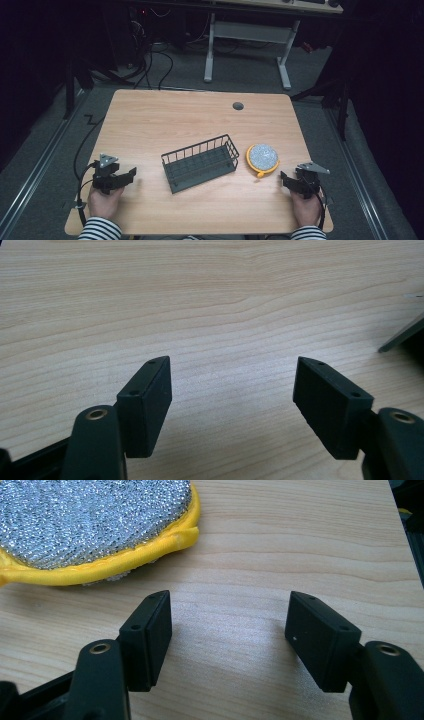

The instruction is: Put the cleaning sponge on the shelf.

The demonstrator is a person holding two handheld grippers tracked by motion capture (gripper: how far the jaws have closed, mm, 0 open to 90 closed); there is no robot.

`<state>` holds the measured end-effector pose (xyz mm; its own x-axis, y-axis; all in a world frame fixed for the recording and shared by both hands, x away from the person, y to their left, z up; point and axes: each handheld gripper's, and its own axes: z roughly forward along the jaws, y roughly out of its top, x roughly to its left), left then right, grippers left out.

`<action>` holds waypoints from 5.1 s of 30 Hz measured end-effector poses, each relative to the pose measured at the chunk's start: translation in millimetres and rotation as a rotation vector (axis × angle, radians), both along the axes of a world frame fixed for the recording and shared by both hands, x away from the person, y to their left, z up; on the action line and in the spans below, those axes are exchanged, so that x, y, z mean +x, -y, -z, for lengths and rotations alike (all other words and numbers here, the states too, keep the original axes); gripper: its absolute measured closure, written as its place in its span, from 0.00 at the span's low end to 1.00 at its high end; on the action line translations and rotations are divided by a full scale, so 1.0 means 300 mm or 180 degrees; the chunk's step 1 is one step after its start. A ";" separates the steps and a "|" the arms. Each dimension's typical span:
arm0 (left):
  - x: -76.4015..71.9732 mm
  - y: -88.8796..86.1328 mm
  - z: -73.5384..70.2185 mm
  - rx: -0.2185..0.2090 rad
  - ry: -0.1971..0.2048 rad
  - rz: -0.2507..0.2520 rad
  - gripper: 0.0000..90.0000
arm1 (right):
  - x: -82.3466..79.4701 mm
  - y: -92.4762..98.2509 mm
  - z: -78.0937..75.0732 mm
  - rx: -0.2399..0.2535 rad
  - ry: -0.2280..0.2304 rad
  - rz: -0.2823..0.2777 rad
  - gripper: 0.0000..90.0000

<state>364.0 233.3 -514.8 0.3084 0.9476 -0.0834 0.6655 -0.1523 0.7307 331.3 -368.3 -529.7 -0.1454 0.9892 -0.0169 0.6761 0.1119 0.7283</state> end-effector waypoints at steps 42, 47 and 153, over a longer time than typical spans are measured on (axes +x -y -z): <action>0.013 0.002 0.075 0.0190 0.0111 -0.0105 0.33 | 0.154 -0.053 -0.182 0.0304 -0.0369 -0.0375 0.46; 0.013 0.002 0.075 0.0191 0.0112 -0.0108 0.33 | 0.220 -0.082 -0.182 0.0305 -0.0521 -0.0375 0.46; 0.013 -0.001 0.075 0.0180 0.0104 -0.0132 0.33 | 0.361 -0.616 -0.416 0.0101 0.0078 -0.1953 0.97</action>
<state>368.1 233.5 -537.2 0.2704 0.9626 -0.0198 0.6480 -0.1667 0.7431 439.6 -183.4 -404.9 -0.6883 0.7254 0.0007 0.4784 0.4532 0.7522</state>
